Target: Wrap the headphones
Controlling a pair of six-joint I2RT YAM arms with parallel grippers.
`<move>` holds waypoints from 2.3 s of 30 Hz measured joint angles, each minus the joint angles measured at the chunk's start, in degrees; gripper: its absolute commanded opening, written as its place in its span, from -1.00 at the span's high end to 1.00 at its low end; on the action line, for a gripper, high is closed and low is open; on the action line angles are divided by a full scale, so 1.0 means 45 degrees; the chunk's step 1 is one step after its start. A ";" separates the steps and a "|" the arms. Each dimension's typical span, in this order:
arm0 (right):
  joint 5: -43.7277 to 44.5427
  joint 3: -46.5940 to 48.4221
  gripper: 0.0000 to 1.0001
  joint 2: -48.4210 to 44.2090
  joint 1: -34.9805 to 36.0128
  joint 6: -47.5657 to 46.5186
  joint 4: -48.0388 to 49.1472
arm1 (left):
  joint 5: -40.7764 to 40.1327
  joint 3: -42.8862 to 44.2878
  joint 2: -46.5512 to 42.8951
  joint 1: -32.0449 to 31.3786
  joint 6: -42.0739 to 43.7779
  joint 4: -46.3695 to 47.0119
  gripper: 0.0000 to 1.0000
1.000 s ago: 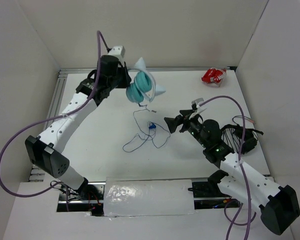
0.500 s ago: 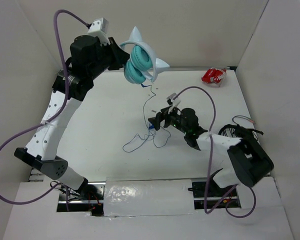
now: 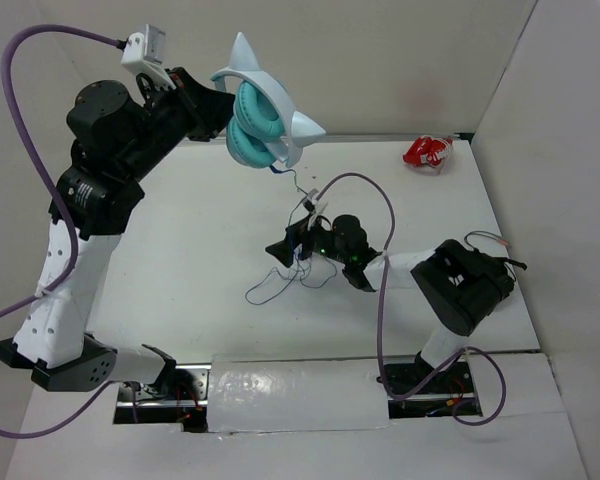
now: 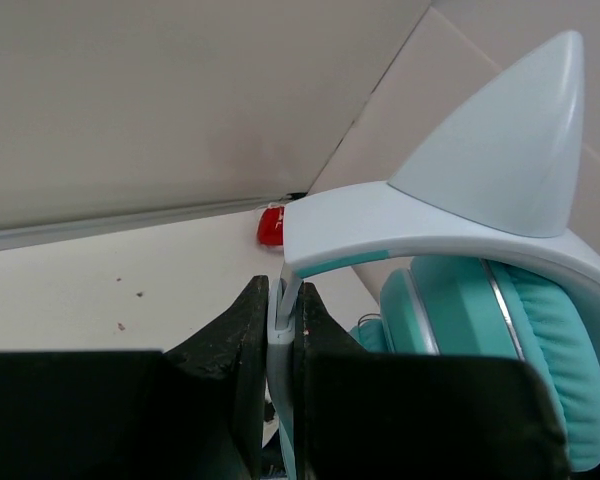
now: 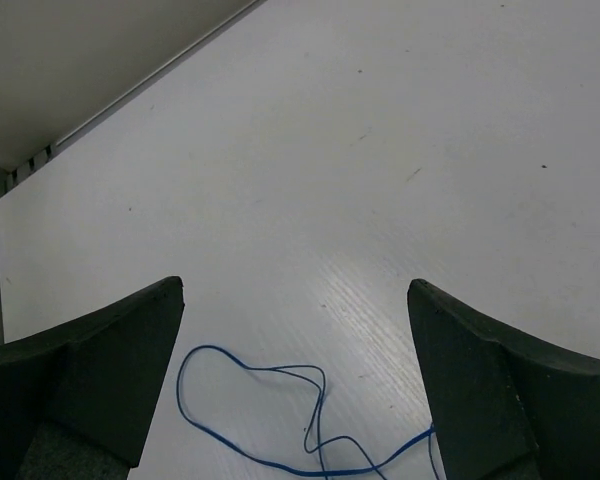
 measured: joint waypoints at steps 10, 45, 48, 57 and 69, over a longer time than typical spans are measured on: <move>0.3594 -0.1282 -0.99 -0.3623 -0.1894 0.1020 -0.1486 | -0.0374 -0.0763 0.0010 0.0005 0.0063 -0.0010 1.00; -0.0699 0.0432 1.00 0.0563 -0.0894 -0.0019 -0.1656 | 0.0869 -0.3920 -0.1433 0.0078 -0.0005 0.0845 1.00; -0.1690 0.0486 1.00 0.0573 -0.2477 0.0957 -0.1477 | 0.0821 -0.4784 -0.1778 0.0083 0.0005 0.1122 1.00; -0.2370 0.0661 1.00 -0.1661 -0.5610 0.1360 -0.3886 | 0.0301 -1.1288 -0.3691 0.0738 -0.0189 0.1729 1.00; -0.0937 0.7699 1.00 -0.1336 -0.6047 -0.0301 -1.2692 | 0.1880 -1.3080 -0.1729 0.0335 0.0860 0.2594 1.00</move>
